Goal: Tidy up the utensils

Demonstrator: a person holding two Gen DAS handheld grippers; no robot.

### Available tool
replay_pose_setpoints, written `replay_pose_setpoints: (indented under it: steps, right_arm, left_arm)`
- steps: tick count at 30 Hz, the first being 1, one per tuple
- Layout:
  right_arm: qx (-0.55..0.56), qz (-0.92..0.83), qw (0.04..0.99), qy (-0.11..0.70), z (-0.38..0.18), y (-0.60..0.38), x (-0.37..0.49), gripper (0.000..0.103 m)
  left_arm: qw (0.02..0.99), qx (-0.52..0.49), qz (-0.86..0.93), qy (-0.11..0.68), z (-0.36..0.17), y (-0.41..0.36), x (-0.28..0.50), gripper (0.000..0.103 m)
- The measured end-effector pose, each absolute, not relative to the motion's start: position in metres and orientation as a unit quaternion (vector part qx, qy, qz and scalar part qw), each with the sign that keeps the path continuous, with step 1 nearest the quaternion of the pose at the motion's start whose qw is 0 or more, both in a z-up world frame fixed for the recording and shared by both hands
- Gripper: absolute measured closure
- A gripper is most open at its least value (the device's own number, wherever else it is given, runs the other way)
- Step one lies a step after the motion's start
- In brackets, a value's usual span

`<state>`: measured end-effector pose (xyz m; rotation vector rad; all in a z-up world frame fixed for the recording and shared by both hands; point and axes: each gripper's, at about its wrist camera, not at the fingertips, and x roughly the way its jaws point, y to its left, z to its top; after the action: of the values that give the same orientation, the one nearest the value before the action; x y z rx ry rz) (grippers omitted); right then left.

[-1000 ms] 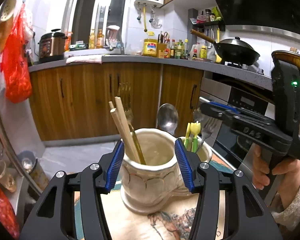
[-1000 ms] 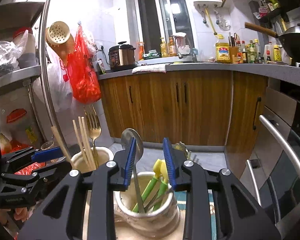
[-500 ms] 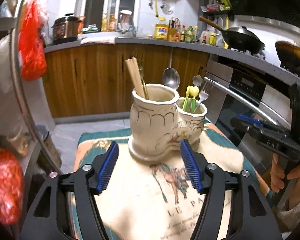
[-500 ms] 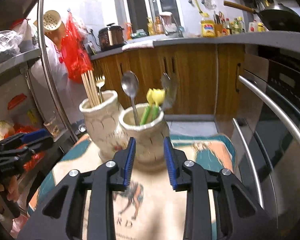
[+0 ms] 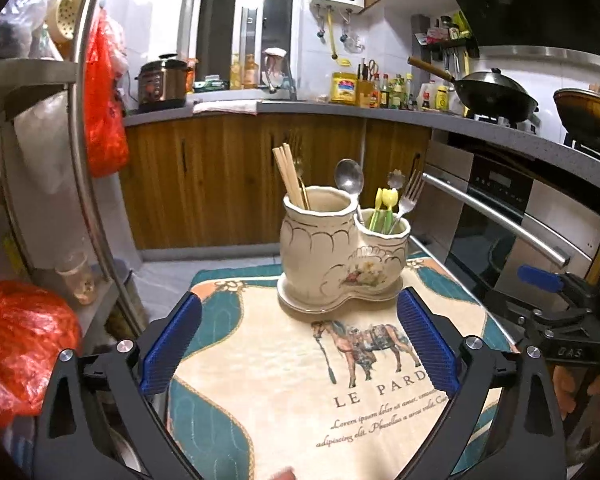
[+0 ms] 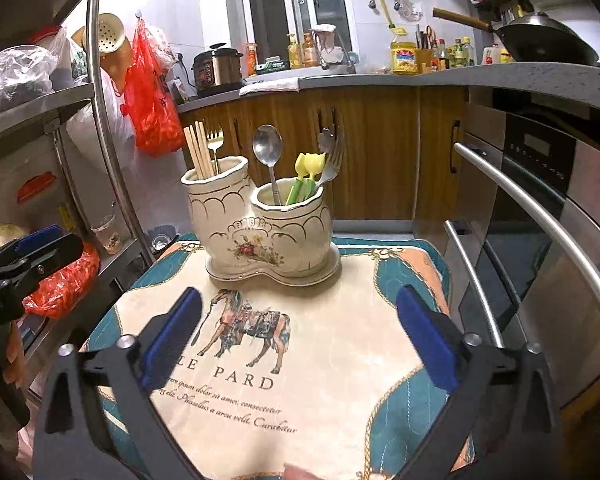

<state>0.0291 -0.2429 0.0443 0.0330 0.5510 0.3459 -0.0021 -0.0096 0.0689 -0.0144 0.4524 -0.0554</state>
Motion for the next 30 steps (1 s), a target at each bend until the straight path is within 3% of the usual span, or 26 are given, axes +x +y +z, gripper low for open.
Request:
replay_pose_setpoints:
  steps: [30]
  right_arm:
    - [0.02,0.181,0.947,0.265,0.05,-0.245,0.016,0.005]
  left_arm:
    - [0.974,0.005,-0.009,0.227,0.07,-0.019,-0.016,0.005]
